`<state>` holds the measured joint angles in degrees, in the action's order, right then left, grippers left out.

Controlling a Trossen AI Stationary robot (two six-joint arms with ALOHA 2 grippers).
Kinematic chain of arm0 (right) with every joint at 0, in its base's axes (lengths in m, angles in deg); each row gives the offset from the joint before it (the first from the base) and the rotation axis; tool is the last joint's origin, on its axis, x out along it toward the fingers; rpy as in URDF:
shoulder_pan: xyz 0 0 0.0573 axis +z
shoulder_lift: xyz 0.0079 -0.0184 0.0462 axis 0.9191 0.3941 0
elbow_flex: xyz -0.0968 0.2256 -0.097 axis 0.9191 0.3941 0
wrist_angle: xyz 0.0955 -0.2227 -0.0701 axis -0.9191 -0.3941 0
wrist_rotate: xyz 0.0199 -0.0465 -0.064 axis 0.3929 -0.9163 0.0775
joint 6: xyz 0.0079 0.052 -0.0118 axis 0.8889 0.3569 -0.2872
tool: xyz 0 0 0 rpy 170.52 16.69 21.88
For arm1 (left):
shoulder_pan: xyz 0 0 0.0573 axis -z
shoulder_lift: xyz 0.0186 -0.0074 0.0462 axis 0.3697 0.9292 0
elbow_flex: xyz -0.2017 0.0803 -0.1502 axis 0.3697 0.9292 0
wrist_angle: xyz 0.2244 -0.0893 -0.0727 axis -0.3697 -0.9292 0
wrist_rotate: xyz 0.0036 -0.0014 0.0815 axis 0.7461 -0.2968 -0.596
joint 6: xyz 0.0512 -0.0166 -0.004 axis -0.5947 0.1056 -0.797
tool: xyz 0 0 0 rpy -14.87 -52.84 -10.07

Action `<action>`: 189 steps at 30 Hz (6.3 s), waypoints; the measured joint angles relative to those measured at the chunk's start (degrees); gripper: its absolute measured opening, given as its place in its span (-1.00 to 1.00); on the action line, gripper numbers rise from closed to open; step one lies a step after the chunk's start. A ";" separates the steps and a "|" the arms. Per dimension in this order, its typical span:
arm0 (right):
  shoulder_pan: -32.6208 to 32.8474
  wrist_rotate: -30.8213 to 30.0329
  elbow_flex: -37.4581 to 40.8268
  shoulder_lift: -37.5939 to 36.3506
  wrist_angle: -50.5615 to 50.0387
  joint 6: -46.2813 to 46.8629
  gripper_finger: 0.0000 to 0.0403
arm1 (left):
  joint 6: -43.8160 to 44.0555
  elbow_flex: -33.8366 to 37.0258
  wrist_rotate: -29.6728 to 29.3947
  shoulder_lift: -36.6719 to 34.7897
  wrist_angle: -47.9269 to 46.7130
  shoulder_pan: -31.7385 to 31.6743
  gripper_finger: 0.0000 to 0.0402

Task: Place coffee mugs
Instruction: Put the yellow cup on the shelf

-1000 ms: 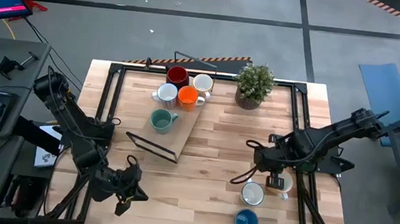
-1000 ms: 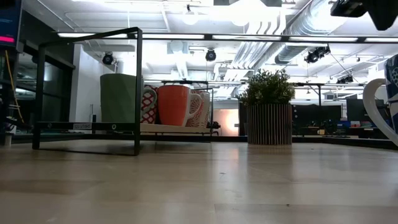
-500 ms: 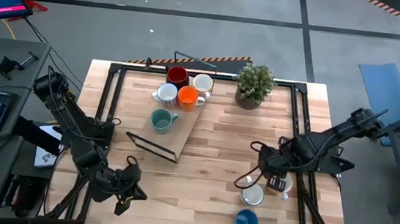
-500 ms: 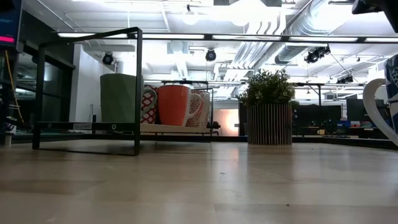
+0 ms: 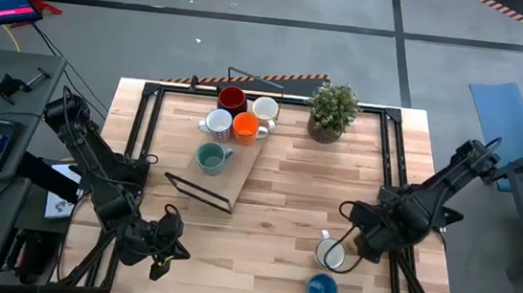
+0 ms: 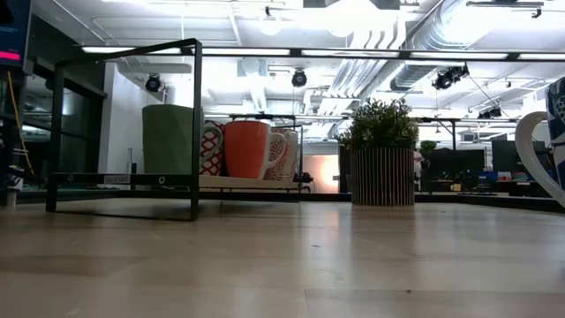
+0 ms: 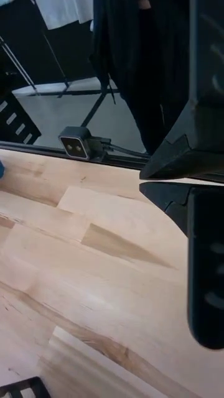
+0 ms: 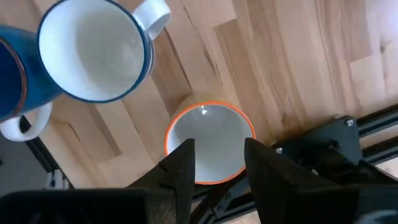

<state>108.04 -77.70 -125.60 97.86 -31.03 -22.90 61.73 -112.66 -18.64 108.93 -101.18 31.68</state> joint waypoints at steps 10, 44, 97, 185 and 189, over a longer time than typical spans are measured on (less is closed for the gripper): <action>4.20 -2.99 2.97 0.09 -0.34 2.16 -0.41 | 0.02 0.01 -0.01 0.00 -3.28 0.05 -0.96; 3.99 -1.74 27.32 0.13 19.22 3.75 -0.41 | 0.13 0.01 -0.37 0.00 -3.08 0.01 -0.96; -32.78 -17.21 18.17 0.37 37.85 -31.50 -0.99 | 0.02 0.01 -3.37 0.00 -4.63 0.03 -0.96; -51.80 3.40 -31.06 43.19 43.36 -67.26 -1.00 | 1.49 0.04 -6.61 0.02 -6.93 0.01 -0.96; -51.80 3.42 -31.06 43.19 44.00 -67.27 -0.95 | 1.51 0.04 -7.38 0.02 -6.93 0.02 -0.96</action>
<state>56.24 -74.28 -156.65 141.05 12.97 -90.17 63.24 -112.62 -26.02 108.96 -108.11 31.71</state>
